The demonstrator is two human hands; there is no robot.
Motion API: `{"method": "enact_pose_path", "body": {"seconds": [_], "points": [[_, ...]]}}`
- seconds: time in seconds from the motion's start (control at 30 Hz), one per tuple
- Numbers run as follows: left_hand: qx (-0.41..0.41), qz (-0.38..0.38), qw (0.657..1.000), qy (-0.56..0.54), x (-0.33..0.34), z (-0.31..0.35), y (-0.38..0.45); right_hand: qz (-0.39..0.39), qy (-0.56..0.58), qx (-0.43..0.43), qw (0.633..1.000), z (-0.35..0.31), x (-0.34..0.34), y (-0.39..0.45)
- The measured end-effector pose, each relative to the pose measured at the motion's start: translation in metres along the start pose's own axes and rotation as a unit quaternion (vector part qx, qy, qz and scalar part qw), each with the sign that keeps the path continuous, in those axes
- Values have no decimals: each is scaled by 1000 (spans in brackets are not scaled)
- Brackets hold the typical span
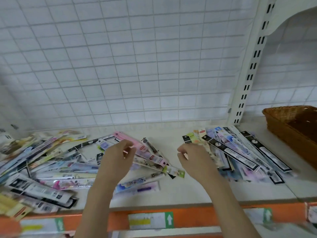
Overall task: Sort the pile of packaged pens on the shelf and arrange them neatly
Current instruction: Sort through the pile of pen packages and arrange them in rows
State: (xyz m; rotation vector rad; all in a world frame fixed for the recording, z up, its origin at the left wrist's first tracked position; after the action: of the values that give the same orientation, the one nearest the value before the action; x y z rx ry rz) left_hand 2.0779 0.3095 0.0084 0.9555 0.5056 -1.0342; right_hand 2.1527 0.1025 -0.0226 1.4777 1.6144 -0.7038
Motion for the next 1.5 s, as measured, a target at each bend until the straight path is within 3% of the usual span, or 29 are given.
{"method": "enact_pose_path", "body": {"seconds": [0.3, 0.67, 0.9, 1.13, 1.37, 1.5], "points": [[-50, 82, 994, 47, -55, -63, -48, -34, -4, -62, 998, -53, 36, -2], [-60, 94, 992, 58, -77, -76, -64, -85, -123, -129, 980, -118, 75, 38], [-57, 94, 990, 93, -102, -94, -71, -64, -171, -94, 979, -142, 94, 63], [-45, 79, 991, 102, -108, -108, -60, -110, -62, 11, 992, -142, 92, 73], [-21, 15, 998, 61, -64, -99, -19, -27, 126, 31, 991, -137, 26, 54], [1, -36, 998, 46, -31, -81, 0, 32, 171, 23, 984, -121, -4, 29]]}}
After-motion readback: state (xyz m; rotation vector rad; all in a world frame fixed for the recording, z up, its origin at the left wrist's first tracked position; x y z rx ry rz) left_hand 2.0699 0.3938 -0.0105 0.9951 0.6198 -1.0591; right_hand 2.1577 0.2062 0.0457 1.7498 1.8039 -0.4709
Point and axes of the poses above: each hand's wrist, its own y-axis towards the middle knuckle, its own x-axis out of the palm, z = x × y, the point moved 8 cm from there along y, towards the middle knuckle, and after that the axes turned 14 degrees about x, right-handed, at the moved point
